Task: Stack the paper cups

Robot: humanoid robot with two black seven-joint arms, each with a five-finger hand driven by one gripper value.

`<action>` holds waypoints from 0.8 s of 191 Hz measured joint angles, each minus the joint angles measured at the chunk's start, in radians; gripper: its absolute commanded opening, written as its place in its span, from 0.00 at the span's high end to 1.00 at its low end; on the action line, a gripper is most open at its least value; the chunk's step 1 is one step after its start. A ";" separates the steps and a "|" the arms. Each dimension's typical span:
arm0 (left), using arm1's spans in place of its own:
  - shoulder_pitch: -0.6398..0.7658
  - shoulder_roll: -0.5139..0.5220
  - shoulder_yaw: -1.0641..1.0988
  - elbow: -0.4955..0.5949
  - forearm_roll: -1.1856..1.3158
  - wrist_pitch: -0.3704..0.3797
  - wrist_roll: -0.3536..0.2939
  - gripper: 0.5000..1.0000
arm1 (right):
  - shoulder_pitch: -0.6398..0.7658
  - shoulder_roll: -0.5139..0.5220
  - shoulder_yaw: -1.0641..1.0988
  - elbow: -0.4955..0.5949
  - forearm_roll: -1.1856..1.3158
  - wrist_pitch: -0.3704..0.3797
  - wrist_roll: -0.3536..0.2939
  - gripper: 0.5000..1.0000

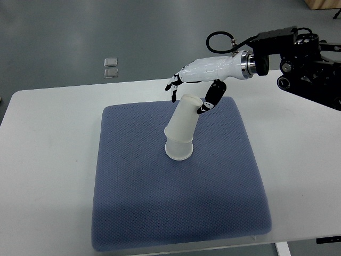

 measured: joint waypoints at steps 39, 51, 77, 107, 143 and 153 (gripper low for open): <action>0.000 0.000 0.000 0.000 0.000 0.000 0.000 0.00 | -0.005 -0.016 0.001 0.001 0.007 0.000 0.000 0.30; 0.000 0.000 0.000 0.000 0.000 0.000 0.000 0.00 | -0.015 -0.013 0.001 0.002 0.007 0.000 0.000 0.34; 0.000 0.000 0.000 0.000 0.000 0.000 0.000 0.00 | -0.045 0.000 -0.001 0.002 0.002 0.000 -0.001 0.39; 0.000 0.000 0.000 0.000 0.000 0.000 0.000 0.00 | -0.069 0.015 -0.001 0.002 0.003 0.000 -0.002 0.39; 0.000 0.000 0.000 0.000 0.000 0.000 0.000 0.00 | -0.095 0.036 0.001 0.009 0.010 -0.015 -0.002 0.38; 0.000 0.000 0.000 0.000 0.000 0.000 0.000 0.00 | -0.104 0.048 0.002 0.010 0.010 -0.020 -0.002 0.38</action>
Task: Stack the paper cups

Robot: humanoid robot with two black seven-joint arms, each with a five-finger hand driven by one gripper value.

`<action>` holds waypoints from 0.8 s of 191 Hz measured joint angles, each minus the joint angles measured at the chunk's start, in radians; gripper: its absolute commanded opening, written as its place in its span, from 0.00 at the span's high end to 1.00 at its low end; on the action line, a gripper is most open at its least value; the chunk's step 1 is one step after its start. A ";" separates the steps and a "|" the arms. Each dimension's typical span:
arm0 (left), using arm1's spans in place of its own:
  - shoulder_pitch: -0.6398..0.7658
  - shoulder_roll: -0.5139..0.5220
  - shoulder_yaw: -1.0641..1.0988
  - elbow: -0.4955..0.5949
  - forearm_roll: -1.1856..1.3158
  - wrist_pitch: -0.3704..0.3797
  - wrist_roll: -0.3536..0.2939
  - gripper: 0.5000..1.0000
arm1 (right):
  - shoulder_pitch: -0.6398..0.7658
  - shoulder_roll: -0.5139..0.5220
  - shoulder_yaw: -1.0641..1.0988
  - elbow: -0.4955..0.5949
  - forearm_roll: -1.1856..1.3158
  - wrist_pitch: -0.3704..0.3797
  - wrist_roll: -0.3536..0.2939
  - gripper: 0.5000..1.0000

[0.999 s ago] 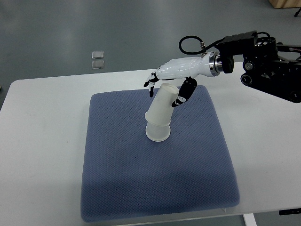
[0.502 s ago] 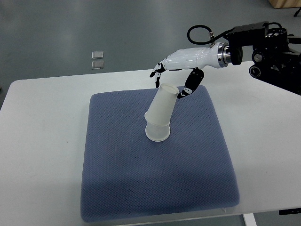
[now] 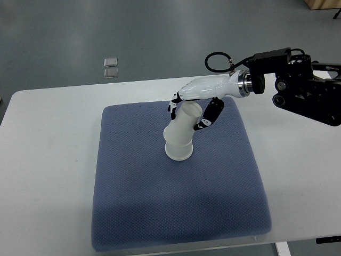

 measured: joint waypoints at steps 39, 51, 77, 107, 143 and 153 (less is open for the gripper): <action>0.000 0.000 0.000 0.000 0.000 0.000 0.000 0.00 | -0.043 0.051 0.000 -0.010 -0.003 -0.013 -0.022 0.36; 0.000 0.000 0.000 0.000 0.000 0.000 0.000 0.00 | -0.048 0.057 0.000 -0.012 -0.003 -0.015 -0.025 0.31; 0.000 0.000 0.000 0.000 0.000 0.000 0.000 0.00 | -0.040 0.051 0.010 -0.014 -0.001 -0.017 -0.026 0.26; 0.000 0.000 0.000 0.000 0.000 0.000 0.000 0.00 | 0.004 0.025 0.042 -0.015 0.027 -0.015 -0.026 0.19; 0.000 0.000 0.000 0.000 0.000 0.000 0.000 0.00 | 0.057 -0.011 0.048 -0.017 0.080 -0.014 -0.026 0.18; 0.000 0.000 0.000 0.000 0.000 0.000 0.000 0.00 | 0.067 -0.019 0.053 -0.021 0.100 -0.010 -0.026 0.18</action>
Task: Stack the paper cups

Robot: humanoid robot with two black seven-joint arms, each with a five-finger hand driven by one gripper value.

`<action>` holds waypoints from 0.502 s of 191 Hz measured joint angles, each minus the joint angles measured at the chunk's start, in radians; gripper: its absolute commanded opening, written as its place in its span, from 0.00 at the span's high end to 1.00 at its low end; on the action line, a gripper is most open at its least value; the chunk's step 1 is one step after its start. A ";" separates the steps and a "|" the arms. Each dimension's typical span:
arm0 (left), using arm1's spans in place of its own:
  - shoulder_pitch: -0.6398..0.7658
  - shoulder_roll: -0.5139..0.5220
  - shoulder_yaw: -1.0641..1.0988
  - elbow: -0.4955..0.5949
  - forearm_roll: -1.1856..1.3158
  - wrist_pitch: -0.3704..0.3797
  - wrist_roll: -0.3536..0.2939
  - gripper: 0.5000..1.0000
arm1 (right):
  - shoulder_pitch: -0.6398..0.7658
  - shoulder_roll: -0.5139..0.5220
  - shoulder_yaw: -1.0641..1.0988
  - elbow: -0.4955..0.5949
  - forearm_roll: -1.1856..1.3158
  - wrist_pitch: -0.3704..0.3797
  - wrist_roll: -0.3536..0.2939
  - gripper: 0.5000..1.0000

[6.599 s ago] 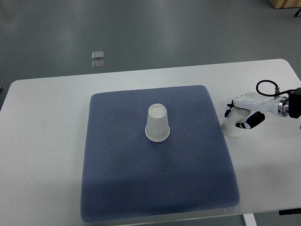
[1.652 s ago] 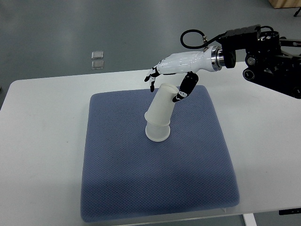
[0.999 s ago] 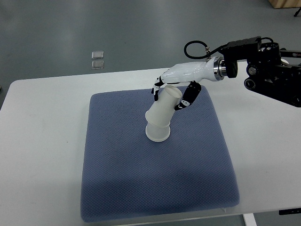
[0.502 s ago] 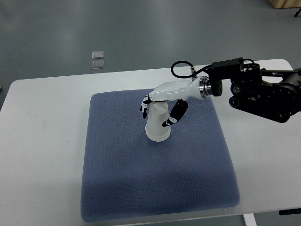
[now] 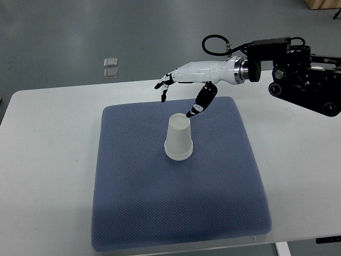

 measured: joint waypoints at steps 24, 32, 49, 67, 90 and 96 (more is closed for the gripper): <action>0.000 0.000 0.000 0.000 0.000 0.000 0.000 0.00 | 0.002 -0.002 0.015 -0.024 0.130 0.002 -0.004 0.18; 0.000 0.000 0.000 0.000 0.000 0.000 0.000 0.00 | -0.004 0.004 0.017 -0.041 0.183 -0.006 -0.008 0.18; 0.000 0.000 0.000 0.000 0.000 0.000 0.000 0.00 | -0.038 0.022 0.018 -0.091 0.292 -0.060 -0.017 0.18; 0.000 0.000 0.000 0.000 0.000 0.000 0.000 0.00 | -0.071 0.044 0.018 -0.128 0.389 -0.130 -0.020 0.18; 0.000 0.000 0.000 0.000 0.000 0.000 0.000 0.00 | -0.102 0.069 0.020 -0.139 0.575 -0.198 -0.020 0.18; 0.000 0.000 0.000 0.000 0.000 0.000 0.000 0.00 | -0.106 0.073 0.020 -0.140 0.631 -0.213 -0.020 0.18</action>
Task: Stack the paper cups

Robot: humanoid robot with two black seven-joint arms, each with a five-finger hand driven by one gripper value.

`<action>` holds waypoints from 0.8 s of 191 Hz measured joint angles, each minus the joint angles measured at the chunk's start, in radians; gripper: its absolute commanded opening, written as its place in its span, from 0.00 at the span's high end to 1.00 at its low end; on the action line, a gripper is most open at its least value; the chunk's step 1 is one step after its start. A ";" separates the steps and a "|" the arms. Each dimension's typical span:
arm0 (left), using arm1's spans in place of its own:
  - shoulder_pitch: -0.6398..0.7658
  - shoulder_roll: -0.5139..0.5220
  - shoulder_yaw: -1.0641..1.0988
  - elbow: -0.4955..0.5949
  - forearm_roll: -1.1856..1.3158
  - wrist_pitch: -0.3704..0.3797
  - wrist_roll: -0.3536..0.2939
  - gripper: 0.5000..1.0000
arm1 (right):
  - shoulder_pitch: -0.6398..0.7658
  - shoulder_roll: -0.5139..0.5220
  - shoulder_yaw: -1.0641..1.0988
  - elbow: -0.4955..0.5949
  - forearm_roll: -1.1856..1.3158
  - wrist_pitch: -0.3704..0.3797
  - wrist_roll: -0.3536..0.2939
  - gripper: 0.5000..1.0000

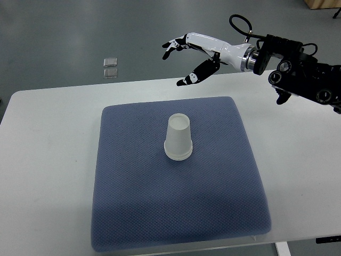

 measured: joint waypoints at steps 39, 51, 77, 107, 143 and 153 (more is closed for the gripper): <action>0.000 0.000 0.000 0.000 0.000 0.000 0.000 0.00 | -0.017 0.022 0.036 -0.007 0.346 -0.096 0.000 0.18; 0.000 0.000 0.000 0.000 0.000 0.000 0.000 0.00 | -0.033 0.028 0.068 -0.017 0.432 -0.119 0.000 0.18; 0.000 0.000 0.000 0.000 0.000 0.000 0.000 0.00 | -0.071 0.044 0.124 -0.035 0.586 -0.159 -0.001 0.18; 0.000 0.000 0.000 0.000 0.000 0.000 0.000 0.00 | -0.108 0.071 0.156 -0.069 0.763 -0.200 -0.005 0.18; 0.000 0.000 0.000 0.000 0.000 0.000 0.000 0.00 | -0.157 0.115 0.189 -0.092 0.899 -0.211 -0.040 0.18; 0.000 0.000 0.000 0.000 0.000 0.000 0.000 0.00 | -0.169 0.122 0.203 -0.099 0.909 -0.211 -0.044 0.18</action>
